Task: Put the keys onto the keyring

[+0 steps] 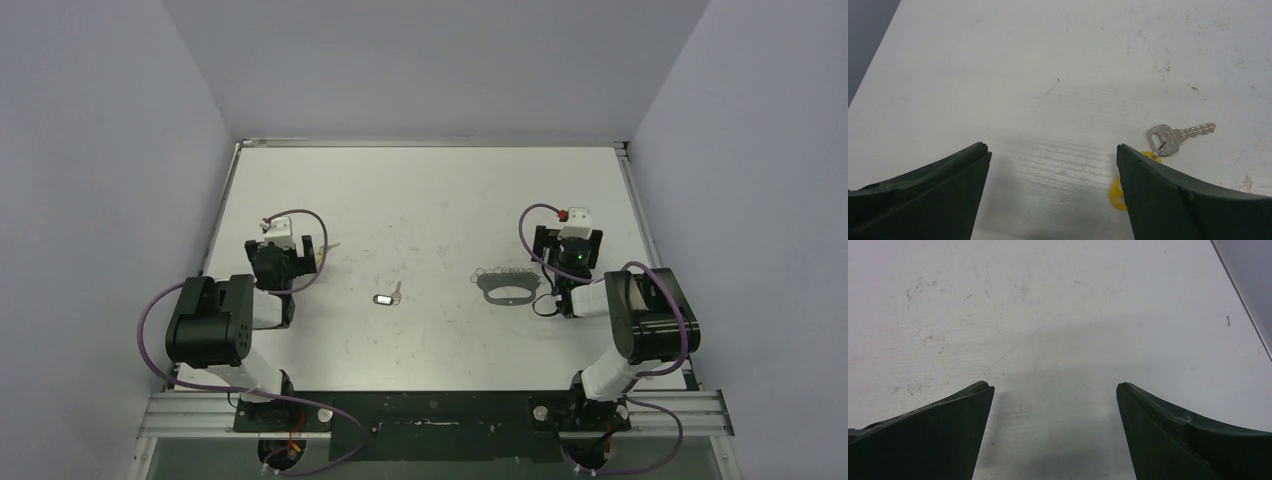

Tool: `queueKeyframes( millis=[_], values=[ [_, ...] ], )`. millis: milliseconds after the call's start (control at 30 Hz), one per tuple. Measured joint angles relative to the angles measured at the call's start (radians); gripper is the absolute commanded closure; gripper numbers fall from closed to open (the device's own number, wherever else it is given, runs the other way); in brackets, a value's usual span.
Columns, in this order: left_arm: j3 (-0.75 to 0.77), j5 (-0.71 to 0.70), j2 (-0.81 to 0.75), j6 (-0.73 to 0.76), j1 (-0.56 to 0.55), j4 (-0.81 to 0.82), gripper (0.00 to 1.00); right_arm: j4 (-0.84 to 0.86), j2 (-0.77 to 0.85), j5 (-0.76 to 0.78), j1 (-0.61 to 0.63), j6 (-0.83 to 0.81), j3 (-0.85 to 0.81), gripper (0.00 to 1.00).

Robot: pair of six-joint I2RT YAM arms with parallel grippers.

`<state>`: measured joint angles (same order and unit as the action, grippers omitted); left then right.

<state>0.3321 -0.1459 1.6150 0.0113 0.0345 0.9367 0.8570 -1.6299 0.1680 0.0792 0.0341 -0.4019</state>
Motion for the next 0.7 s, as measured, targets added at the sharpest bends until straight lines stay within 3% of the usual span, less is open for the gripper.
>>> queueKeyframes(
  millis=[533, 633, 700],
  values=[
    [0.0, -0.024, -0.004, 0.0, -0.003, -0.004, 0.03, -0.007, 0.002, 0.002, 0.0, 0.001, -0.001, 0.0],
    [0.0, -0.074, -0.079, 0.002, -0.032, -0.085, 0.03, -0.166, 0.06, 0.008, 0.0, 0.007, -0.035, 0.0],
    [0.03, -0.103, -0.196, -0.012, -0.078, -0.227, 0.03, -0.316, 0.148, 0.011, 0.0, 0.045, -0.093, 0.0]
  ],
)
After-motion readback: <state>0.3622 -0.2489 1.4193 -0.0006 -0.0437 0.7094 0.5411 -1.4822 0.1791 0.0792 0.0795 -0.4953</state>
